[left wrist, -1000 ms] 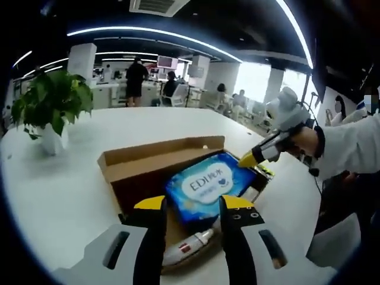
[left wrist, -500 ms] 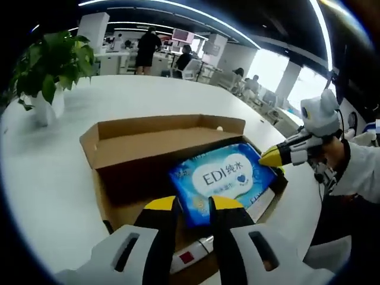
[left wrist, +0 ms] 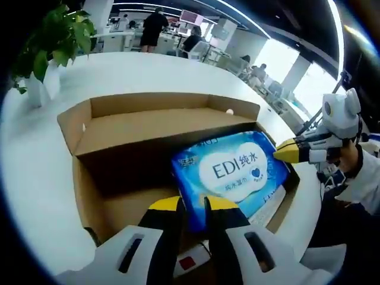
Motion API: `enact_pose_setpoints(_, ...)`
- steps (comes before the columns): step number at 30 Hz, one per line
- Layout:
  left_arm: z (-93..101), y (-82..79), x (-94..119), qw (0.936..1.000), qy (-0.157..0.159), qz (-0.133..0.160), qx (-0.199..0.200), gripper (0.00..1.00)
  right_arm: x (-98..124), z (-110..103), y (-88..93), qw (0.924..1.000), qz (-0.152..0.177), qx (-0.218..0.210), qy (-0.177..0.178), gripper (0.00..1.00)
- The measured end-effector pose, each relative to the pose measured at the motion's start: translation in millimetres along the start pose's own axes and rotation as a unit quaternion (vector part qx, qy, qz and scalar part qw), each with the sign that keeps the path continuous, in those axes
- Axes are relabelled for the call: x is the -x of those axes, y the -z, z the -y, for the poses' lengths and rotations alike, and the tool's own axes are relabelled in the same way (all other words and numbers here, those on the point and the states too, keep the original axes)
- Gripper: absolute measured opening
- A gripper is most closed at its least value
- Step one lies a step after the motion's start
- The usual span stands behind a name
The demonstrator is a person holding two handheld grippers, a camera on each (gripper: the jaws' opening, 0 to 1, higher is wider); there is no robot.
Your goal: Operate the shoe box by opening the lid, removing the specified soft item, and placing it in the target area until the item is outside and the box remains undamaged.
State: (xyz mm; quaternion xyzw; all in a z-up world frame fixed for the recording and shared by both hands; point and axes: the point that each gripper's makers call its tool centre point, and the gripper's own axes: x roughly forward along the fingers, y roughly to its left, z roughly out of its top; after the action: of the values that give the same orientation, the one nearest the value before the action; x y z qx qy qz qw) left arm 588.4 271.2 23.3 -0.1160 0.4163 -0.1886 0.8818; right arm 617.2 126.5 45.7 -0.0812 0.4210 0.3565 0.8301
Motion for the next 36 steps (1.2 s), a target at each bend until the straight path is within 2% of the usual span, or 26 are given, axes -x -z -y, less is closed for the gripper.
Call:
enact_pose_setpoints(9,0.5,0.4,-9,0.9998,0.004,-0.008,0.019,0.1,0,-1,0.5,1.0,0.0,0.002,0.0,0.0)
enact_pose_setpoints(13,-4.1,1.8,-8,0.9998,-0.01,-0.012,0.016,0.02,1,-2,0.7,1.0,0.001,0.003,0.0,0.0)
enact_pose_setpoints(16,-2.8,2.1,-8,0.9998,-0.014,-0.012,0.012,0.0,1,-2,0.4,1.0,0.002,0.003,0.0,0.0)
enact_pose_setpoints(22,-2.8,1.7,-8,0.9996,-0.025,-0.013,-0.006,0.0,1,-2,0.3,1.0,0.002,0.004,0.001,0.0)
enact_pose_setpoints(28,-0.5,-0.4,-2,0.9992,-0.031,0.002,-0.026,0.0,2,-3,-0.1,1.0,0.005,0.003,0.003,0.0)
enact_pose_setpoints(36,0.3,-6.5,7,0.999,-0.033,0.012,-0.028,0.0,5,-6,-3.1,0.9999,0.012,0.0,0.001,0.0)
